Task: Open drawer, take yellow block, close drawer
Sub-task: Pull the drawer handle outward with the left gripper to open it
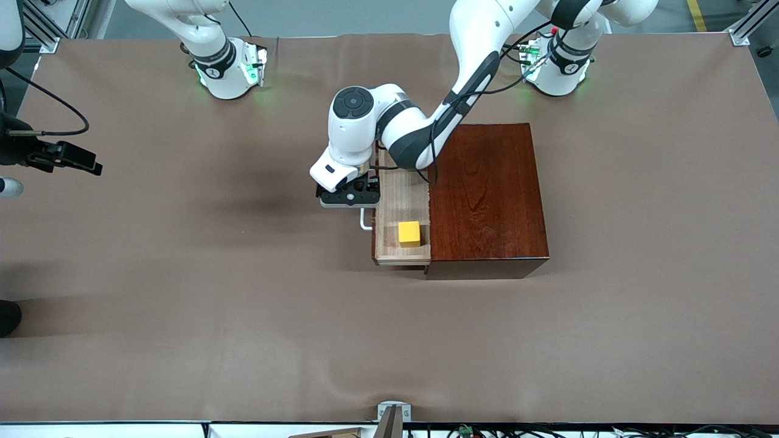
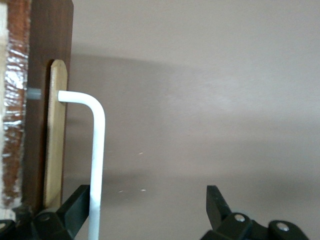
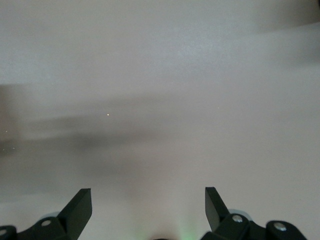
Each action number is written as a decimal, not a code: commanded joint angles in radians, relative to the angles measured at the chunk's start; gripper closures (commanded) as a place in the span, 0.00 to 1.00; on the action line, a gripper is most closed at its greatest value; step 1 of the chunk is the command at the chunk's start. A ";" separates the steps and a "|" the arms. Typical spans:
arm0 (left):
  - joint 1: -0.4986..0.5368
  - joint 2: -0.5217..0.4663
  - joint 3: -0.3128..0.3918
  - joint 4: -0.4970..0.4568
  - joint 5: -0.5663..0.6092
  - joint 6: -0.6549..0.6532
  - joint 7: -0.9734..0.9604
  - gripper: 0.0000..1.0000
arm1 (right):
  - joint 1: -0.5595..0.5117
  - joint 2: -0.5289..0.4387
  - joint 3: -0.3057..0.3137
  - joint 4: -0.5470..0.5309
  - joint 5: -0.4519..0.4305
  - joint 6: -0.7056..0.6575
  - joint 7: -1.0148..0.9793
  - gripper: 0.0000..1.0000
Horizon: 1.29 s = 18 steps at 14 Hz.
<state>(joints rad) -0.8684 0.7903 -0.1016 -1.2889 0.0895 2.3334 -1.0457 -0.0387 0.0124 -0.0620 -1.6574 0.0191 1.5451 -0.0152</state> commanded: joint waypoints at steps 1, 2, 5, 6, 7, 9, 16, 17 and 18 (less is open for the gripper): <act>-0.020 0.029 -0.009 0.043 -0.025 0.066 -0.030 0.00 | -0.001 -0.009 0.004 -0.008 -0.008 0.004 0.011 0.00; -0.020 0.024 -0.009 0.043 -0.025 0.073 -0.033 0.00 | -0.001 -0.009 0.004 -0.008 -0.008 0.004 0.012 0.00; -0.018 0.003 0.000 0.042 -0.023 0.073 -0.068 0.00 | -0.001 -0.009 0.004 -0.008 -0.008 0.004 0.011 0.00; -0.014 -0.012 0.006 0.039 -0.020 0.073 -0.071 0.00 | -0.001 -0.009 0.004 -0.008 -0.008 0.004 0.012 0.00; -0.012 -0.023 0.007 0.039 -0.019 0.064 -0.071 0.00 | -0.001 -0.008 0.004 -0.008 -0.008 0.004 0.011 0.00; -0.004 -0.034 0.007 0.036 -0.019 0.060 -0.071 0.00 | -0.001 -0.009 0.004 -0.008 -0.008 0.004 0.012 0.00; 0.086 -0.176 0.016 0.034 -0.019 -0.075 -0.119 0.00 | 0.000 -0.009 0.004 -0.008 -0.008 0.004 0.011 0.00; 0.110 -0.206 0.014 0.033 -0.022 -0.095 -0.111 0.00 | 0.002 -0.009 0.004 -0.008 -0.008 0.004 0.012 0.00; 0.138 -0.230 0.014 0.025 -0.022 -0.133 -0.106 0.00 | 0.011 -0.009 0.004 -0.008 -0.004 0.007 0.023 0.00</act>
<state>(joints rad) -0.7697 0.6306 -0.0858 -1.2293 0.0875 2.2631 -1.1575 -0.0382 0.0124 -0.0616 -1.6595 0.0192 1.5463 -0.0139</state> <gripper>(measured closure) 0.000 0.000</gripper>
